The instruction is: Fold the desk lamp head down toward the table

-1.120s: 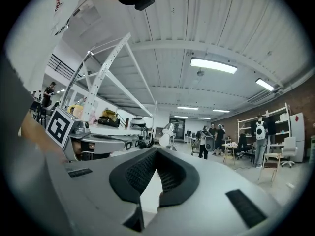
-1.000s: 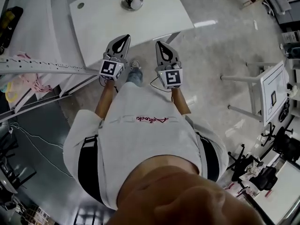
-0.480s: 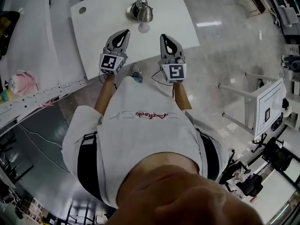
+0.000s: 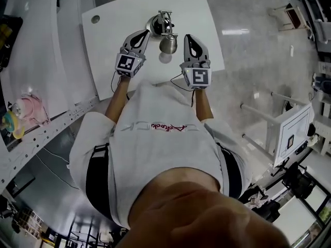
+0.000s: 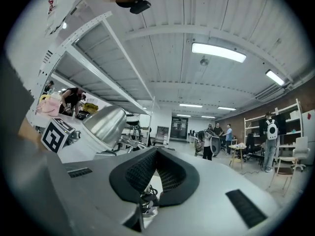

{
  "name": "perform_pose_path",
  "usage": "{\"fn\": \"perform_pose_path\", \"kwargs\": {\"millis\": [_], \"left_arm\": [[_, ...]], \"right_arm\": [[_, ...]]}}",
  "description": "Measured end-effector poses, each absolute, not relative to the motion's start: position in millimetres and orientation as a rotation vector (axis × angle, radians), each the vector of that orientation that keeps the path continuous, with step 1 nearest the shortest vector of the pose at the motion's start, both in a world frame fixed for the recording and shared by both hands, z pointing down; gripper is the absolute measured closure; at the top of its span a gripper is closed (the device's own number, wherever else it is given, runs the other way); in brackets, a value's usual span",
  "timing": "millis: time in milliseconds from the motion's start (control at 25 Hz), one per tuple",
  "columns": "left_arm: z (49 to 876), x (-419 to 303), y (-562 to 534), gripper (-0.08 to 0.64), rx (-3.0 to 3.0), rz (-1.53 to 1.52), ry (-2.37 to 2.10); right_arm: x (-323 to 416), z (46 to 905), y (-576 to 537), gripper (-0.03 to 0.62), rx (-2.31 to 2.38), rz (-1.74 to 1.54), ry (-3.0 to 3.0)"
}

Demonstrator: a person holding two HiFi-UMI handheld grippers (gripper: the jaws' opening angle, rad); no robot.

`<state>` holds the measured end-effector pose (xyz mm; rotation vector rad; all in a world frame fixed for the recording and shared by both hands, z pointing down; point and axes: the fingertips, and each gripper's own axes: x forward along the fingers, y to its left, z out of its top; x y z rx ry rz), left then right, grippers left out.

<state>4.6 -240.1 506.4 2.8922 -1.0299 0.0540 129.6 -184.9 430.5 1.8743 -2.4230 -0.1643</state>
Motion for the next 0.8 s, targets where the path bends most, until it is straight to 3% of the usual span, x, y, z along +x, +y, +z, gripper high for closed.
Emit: {"fn": "perform_pose_path", "kwargs": {"millis": [800], "left_arm": [[552.8,26.2,-266.8,0.535,2.791,0.184,-1.104]], "right_arm": [[123.9,478.0,-213.7,0.568,1.612,-0.001,-2.538]]}}
